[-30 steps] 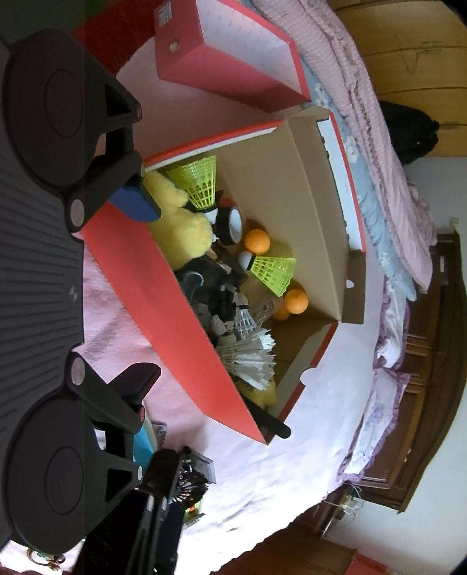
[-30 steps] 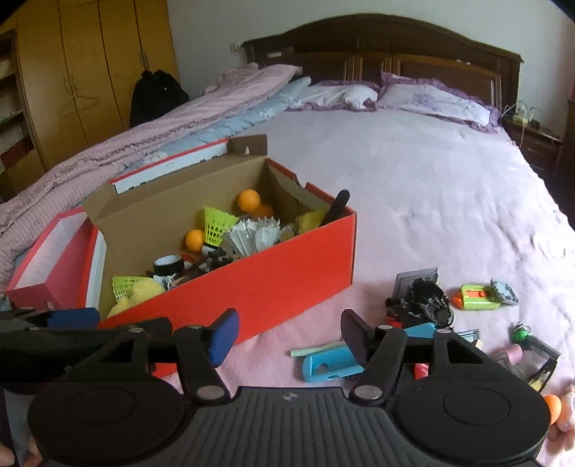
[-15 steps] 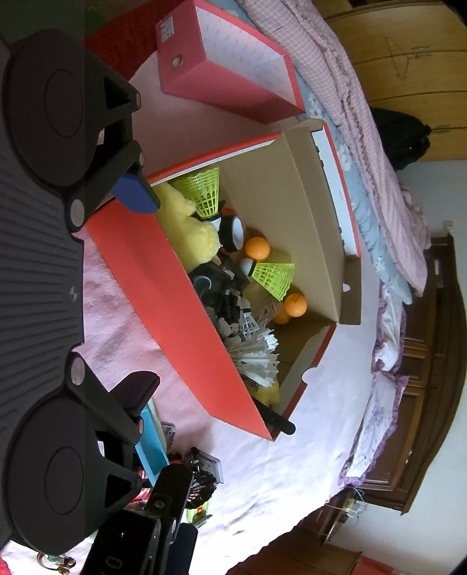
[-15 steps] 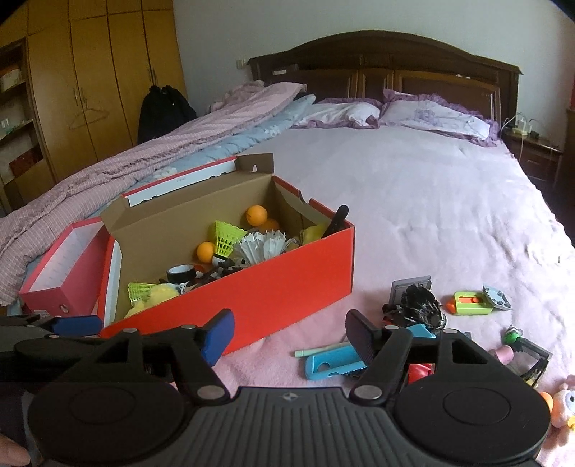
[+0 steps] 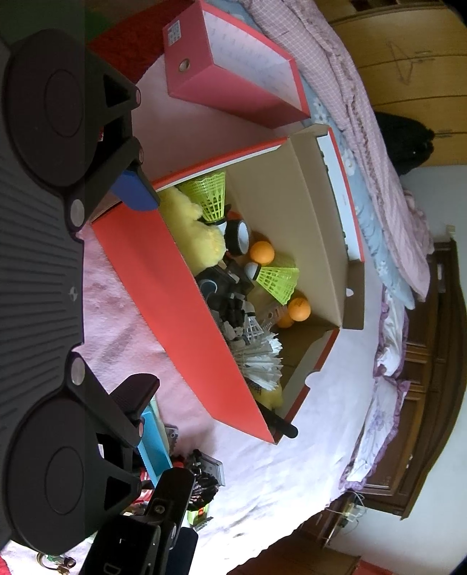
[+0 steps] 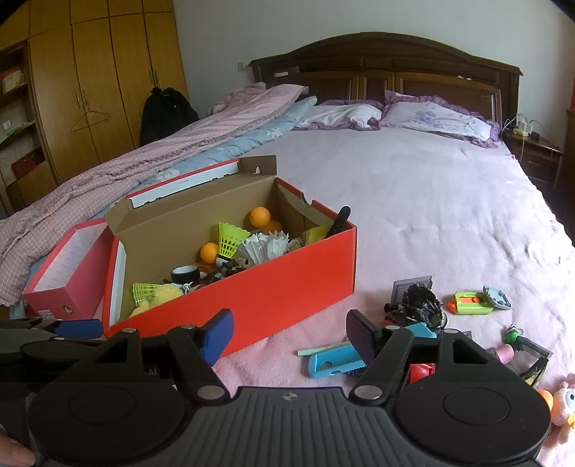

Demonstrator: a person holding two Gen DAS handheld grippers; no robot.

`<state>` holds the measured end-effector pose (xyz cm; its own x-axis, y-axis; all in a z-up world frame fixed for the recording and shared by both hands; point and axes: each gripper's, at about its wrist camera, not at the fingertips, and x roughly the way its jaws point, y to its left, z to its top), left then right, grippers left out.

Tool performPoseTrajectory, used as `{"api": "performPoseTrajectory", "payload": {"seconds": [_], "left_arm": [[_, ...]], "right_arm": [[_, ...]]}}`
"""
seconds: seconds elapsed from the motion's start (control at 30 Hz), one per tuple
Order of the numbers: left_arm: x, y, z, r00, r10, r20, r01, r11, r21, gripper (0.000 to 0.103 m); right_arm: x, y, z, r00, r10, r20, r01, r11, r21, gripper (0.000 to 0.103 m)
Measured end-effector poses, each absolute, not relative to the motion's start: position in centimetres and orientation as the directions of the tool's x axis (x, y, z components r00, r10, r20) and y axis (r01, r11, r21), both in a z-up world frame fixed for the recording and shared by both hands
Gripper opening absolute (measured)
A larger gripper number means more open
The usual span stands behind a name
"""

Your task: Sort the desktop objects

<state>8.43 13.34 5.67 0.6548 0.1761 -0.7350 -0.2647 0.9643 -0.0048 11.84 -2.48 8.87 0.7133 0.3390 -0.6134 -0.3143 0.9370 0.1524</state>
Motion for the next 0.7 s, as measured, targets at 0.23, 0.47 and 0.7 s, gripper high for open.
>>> {"api": "performPoseTrajectory", "payload": {"seconds": [0.23, 0.47, 0.7], "left_arm": [[8.36, 13.06, 5.5, 0.651, 0.183, -0.736, -0.261, 0.965, 0.009, 0.099], [8.32, 12.87, 5.42, 0.659, 0.192, -0.727, -0.257, 0.966, 0.023, 0.099], [8.1, 12.57, 5.56, 0.677, 0.221, -0.702, -0.248, 0.967, 0.066, 0.099]], "right_arm": [[11.77, -2.63, 8.58, 0.712, 0.328, -0.621, -0.305, 0.941, 0.148, 0.074], [11.83, -2.72, 8.36, 0.709, 0.328, -0.625, -0.302, 0.941, 0.151, 0.075], [11.84, -2.73, 8.21, 0.705, 0.331, -0.628, -0.303, 0.94, 0.155, 0.075]]}}
